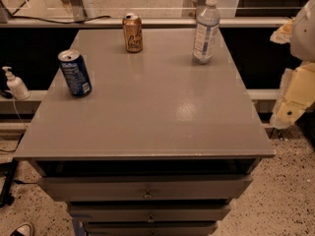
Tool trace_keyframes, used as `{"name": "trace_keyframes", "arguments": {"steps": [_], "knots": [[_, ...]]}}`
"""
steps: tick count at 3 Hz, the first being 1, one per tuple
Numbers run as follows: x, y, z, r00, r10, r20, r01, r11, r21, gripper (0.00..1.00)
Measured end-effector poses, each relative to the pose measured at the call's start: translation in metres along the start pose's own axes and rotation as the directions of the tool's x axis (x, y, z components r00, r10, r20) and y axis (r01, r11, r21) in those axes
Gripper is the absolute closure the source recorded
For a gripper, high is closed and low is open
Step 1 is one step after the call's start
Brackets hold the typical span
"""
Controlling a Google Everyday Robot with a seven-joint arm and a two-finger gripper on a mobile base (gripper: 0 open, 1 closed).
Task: Knock blue plastic bottle over
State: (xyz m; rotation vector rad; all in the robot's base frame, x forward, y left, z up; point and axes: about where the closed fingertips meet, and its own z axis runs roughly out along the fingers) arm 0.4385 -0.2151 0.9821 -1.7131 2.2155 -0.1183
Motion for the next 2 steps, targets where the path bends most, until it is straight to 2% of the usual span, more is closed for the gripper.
{"name": "trace_keyframes", "arguments": {"steps": [1, 2], "knots": [[0.000, 0.000, 0.000, 1.000, 0.000, 0.000, 0.000, 1.0000, 0.000, 0.00], [-0.002, -0.012, 0.011, 0.997, 0.034, 0.067, -0.035, 0.9992, 0.019, 0.00]]}}
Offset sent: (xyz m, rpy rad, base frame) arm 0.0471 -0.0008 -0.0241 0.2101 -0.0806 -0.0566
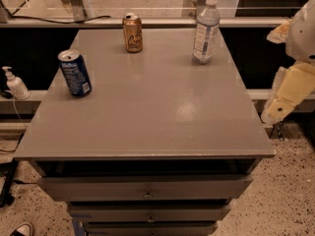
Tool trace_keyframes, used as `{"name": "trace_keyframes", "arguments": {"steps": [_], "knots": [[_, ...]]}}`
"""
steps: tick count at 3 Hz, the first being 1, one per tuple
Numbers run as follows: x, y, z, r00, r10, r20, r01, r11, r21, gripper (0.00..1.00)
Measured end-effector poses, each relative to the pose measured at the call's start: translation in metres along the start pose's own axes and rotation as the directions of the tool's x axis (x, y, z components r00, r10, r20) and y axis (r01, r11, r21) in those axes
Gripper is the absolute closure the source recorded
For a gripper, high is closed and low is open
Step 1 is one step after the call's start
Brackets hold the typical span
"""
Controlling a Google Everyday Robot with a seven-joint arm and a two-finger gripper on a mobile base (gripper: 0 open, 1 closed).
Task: Knock blue plastic bottle over
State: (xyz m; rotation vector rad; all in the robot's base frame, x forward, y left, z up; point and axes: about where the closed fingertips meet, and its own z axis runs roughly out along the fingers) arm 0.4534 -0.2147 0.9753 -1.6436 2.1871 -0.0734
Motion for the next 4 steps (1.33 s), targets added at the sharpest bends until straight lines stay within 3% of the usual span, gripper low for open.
{"name": "trace_keyframes", "arguments": {"steps": [1, 2, 3, 4], "knots": [[-0.004, -0.034, 0.021, 0.992, 0.034, 0.121, -0.043, 0.9968, 0.068, 0.00], [-0.015, -0.082, 0.044, 0.966, 0.068, 0.251, -0.107, 0.9834, 0.146, 0.00], [-0.028, -0.136, 0.072, 0.926, 0.075, 0.371, -0.165, 0.9621, 0.217, 0.00], [-0.040, -0.185, 0.109, 0.853, 0.119, 0.507, -0.264, 0.9378, 0.225, 0.00]]}}
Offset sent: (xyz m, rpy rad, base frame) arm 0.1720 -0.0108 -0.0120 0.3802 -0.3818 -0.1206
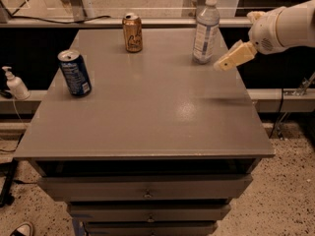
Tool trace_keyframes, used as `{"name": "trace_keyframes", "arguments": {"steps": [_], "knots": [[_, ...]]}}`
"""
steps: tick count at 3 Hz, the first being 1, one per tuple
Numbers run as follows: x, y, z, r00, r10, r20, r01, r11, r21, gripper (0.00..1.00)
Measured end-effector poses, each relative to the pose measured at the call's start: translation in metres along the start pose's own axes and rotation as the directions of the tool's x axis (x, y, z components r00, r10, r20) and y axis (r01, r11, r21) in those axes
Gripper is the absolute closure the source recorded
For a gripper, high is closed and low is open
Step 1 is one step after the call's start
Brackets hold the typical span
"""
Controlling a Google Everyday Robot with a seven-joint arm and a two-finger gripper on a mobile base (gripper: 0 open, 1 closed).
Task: Knock blue plastic bottle over
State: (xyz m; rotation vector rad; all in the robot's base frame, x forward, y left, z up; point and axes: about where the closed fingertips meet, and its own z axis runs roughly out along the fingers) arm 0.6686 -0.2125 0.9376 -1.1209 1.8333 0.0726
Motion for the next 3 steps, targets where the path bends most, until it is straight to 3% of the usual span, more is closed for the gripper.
{"name": "trace_keyframes", "arguments": {"steps": [1, 2, 3], "knots": [[0.000, 0.000, 0.000, 1.000, 0.000, 0.000, 0.000, 1.0000, 0.000, 0.00], [-0.003, 0.000, 0.007, 0.999, 0.015, 0.047, -0.015, 0.9999, 0.005, 0.00], [-0.009, -0.013, 0.029, 0.985, 0.076, 0.152, -0.081, 0.9964, 0.026, 0.00]]}}
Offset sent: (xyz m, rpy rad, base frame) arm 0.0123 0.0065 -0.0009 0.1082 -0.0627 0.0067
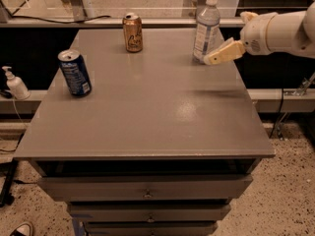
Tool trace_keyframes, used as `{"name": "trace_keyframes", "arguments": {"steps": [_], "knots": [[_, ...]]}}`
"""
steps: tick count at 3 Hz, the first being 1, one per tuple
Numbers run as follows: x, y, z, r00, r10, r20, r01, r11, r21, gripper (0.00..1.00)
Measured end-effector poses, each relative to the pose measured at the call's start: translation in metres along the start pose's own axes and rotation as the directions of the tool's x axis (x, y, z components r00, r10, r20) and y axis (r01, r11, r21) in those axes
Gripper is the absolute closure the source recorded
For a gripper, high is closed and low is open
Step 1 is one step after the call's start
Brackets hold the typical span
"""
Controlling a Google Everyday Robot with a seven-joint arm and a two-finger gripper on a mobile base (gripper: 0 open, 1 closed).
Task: Knock blue plastic bottle over
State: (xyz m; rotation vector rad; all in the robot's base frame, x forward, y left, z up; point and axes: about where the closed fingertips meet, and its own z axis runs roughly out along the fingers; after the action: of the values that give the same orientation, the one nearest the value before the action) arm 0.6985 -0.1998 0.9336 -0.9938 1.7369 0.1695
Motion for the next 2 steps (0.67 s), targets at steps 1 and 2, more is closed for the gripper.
{"name": "trace_keyframes", "arguments": {"steps": [1, 2], "knots": [[-0.002, -0.016, 0.033, 0.988, 0.108, 0.111, -0.110, 0.9939, 0.010, 0.00], [-0.005, -0.024, 0.062, 0.962, 0.193, 0.192, -0.196, 0.9807, -0.006, 0.00]]}}
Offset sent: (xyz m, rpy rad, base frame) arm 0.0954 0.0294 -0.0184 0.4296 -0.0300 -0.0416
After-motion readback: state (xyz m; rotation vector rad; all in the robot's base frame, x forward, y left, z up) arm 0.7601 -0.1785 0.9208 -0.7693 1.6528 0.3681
